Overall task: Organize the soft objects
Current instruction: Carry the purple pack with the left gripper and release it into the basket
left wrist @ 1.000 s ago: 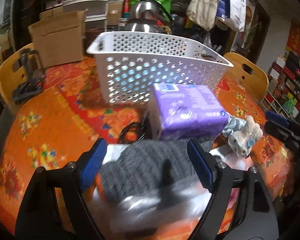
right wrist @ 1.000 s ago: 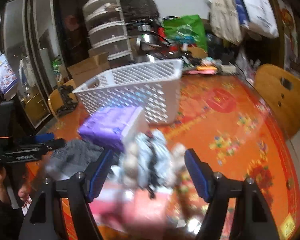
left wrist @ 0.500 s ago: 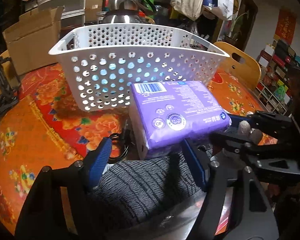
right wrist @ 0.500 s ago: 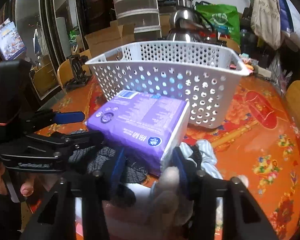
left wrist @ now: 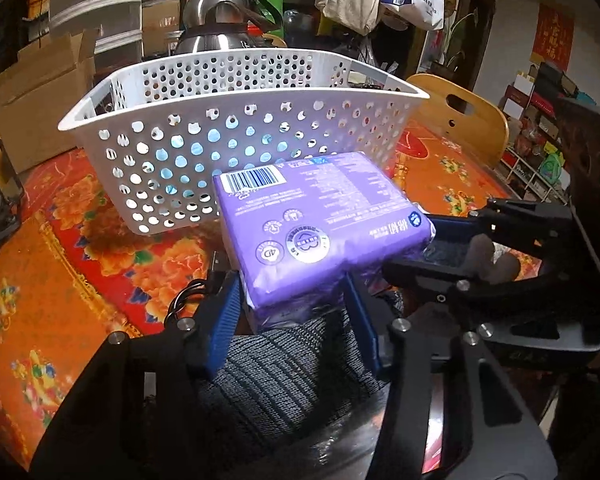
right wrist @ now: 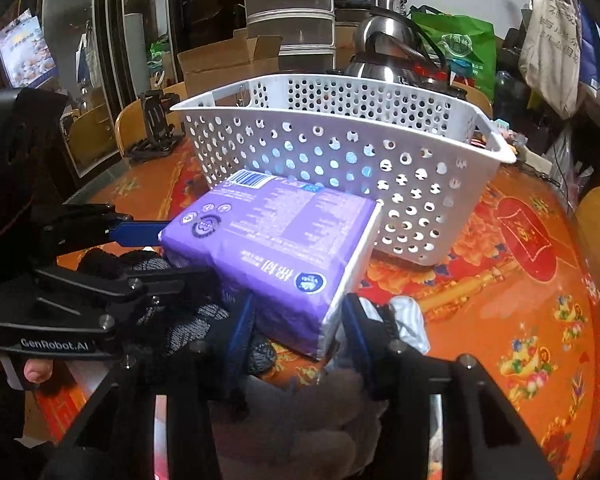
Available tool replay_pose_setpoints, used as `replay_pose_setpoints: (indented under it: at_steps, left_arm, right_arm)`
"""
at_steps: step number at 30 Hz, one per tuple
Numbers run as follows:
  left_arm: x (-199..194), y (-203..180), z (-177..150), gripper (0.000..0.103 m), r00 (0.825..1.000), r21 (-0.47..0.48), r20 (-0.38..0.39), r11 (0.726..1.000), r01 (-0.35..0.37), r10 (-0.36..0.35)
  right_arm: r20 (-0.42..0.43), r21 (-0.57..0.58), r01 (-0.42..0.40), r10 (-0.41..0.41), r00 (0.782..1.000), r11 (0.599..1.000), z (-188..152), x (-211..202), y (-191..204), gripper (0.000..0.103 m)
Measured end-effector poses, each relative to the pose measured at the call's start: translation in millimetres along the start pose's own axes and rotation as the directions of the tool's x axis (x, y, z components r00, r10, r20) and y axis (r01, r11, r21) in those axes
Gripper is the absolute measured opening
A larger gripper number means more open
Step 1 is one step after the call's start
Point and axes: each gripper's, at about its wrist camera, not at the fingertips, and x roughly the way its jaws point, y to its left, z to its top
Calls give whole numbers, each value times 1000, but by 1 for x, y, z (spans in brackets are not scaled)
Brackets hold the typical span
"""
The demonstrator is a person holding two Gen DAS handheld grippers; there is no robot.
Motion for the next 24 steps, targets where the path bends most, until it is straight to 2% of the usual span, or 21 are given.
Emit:
replay_pose_setpoints:
  at_steps: [8, 15, 24]
  left_arm:
    - [-20, -8, -6, 45, 998, 20, 59, 999, -36, 34]
    - [-65, -17, 0, 45, 987, 21, 151, 998, -51, 47]
    - [-114, -27, 37, 45, 970, 39, 239, 997, -63, 52]
  right_arm:
    - [47, -2, 64, -64, 997, 998, -5, -8, 13, 39]
    - [136, -21, 101, -97, 986, 995, 0, -39, 27, 39]
    - [244, -40, 123, -110, 964, 992, 27, -89, 38, 39]
